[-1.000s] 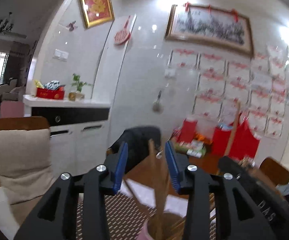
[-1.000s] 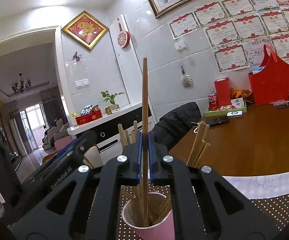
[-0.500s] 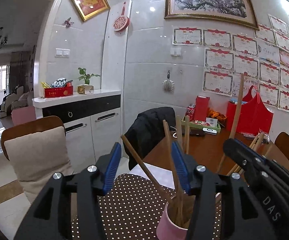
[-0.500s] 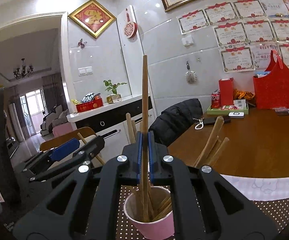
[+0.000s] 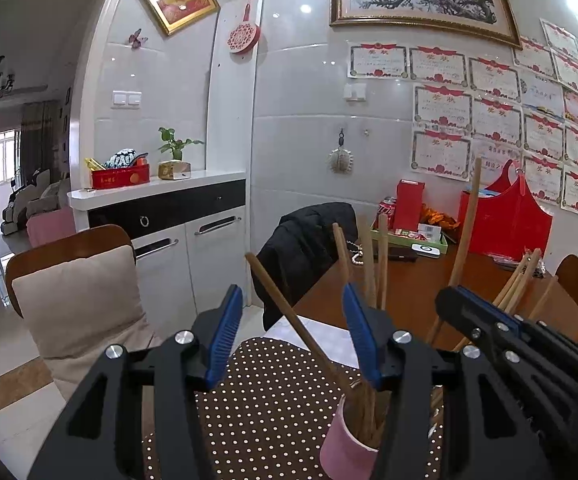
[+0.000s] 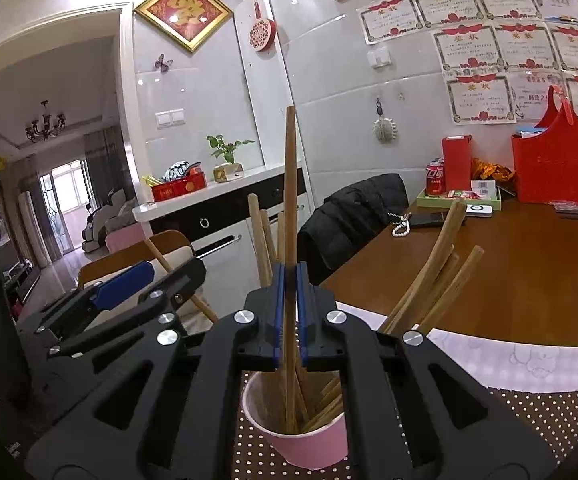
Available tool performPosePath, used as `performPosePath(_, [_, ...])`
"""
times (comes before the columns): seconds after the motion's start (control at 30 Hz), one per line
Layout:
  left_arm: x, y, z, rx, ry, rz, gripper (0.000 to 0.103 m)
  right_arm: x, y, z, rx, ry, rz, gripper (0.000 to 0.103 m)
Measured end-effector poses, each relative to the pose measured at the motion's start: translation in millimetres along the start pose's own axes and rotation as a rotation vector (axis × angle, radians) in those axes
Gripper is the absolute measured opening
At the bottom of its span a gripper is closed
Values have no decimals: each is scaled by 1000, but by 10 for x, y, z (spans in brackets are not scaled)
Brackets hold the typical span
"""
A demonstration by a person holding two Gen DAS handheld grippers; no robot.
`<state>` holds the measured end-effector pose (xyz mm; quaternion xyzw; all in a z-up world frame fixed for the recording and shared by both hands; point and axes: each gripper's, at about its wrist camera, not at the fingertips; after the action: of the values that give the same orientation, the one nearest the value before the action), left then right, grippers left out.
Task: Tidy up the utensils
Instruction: 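Lower the chopsticks into the pink cup and open both grippers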
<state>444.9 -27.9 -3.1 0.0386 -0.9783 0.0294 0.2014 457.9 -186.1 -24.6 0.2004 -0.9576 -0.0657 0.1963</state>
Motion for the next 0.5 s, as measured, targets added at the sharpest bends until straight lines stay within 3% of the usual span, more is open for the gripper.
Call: performPosePath(0.5, [-47,66,20,19,24,-34,55,12,-45,-27,-8,16,18,8])
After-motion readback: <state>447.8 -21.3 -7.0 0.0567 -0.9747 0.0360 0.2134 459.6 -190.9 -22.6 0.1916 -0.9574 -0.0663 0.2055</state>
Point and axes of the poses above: each gripper's, at about its wrist camera, not at the fingertips, and x roughly against the way its jaws point, y to its left, z to its underside, and after that the axes turned 6 degrees about y, right-handed
